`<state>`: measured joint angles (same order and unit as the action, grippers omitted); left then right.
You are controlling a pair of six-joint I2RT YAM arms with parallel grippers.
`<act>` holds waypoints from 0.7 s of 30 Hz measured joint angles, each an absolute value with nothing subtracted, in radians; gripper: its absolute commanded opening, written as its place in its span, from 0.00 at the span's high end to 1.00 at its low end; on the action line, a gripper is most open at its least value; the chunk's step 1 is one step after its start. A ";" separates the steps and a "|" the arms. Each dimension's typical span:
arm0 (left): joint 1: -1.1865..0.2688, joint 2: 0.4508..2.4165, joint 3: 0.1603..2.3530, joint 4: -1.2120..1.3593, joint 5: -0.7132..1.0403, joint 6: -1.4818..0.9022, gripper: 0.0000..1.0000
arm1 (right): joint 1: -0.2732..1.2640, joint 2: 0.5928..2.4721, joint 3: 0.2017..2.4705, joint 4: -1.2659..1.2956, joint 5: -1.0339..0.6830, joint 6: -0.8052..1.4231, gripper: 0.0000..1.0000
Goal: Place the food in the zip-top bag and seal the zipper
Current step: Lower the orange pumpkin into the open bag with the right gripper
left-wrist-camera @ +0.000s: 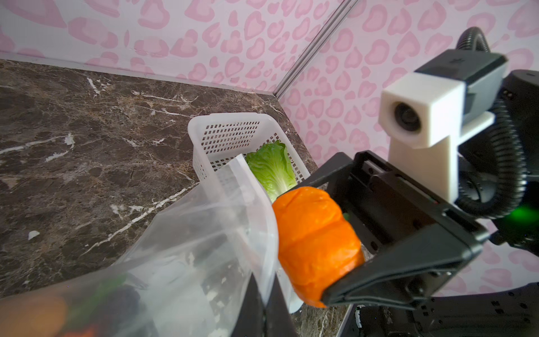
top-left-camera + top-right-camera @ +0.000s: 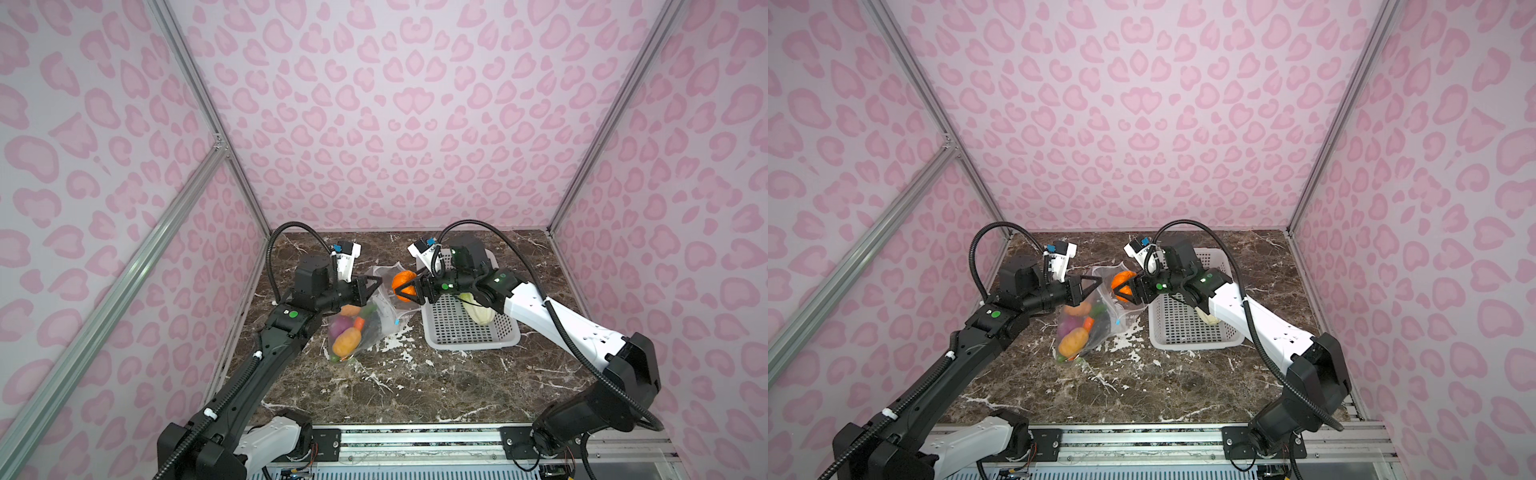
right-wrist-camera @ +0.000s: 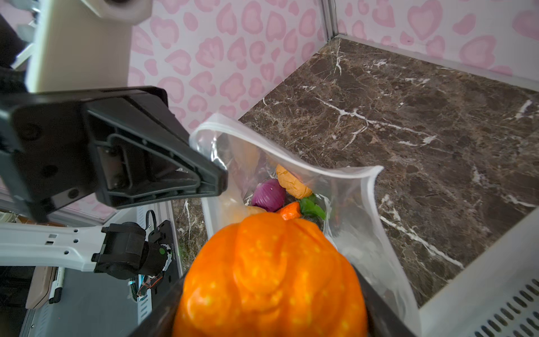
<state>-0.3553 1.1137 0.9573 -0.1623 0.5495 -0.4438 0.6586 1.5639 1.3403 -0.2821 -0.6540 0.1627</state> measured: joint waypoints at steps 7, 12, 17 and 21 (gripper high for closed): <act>-0.362 1.095 0.957 -0.163 0.543 -0.443 0.98 | 0.699 1.685 1.455 -0.330 -0.552 0.125 0.41; -0.366 1.102 0.957 -0.163 0.546 -0.442 0.98 | 0.733 1.758 1.527 -0.374 -0.401 0.105 0.41; -0.366 1.105 0.957 -0.163 0.546 -0.443 0.98 | 0.771 1.818 1.547 -0.405 -0.305 0.085 0.39; -0.366 1.109 0.957 -0.163 0.546 -0.444 0.98 | 0.774 1.836 1.544 -0.416 -0.254 0.083 0.38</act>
<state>-0.3664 1.1088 0.9573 -0.1627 0.5465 -0.4438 0.7742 1.8362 1.5436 -0.4164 -0.2539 0.0826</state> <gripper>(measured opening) 0.050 0.688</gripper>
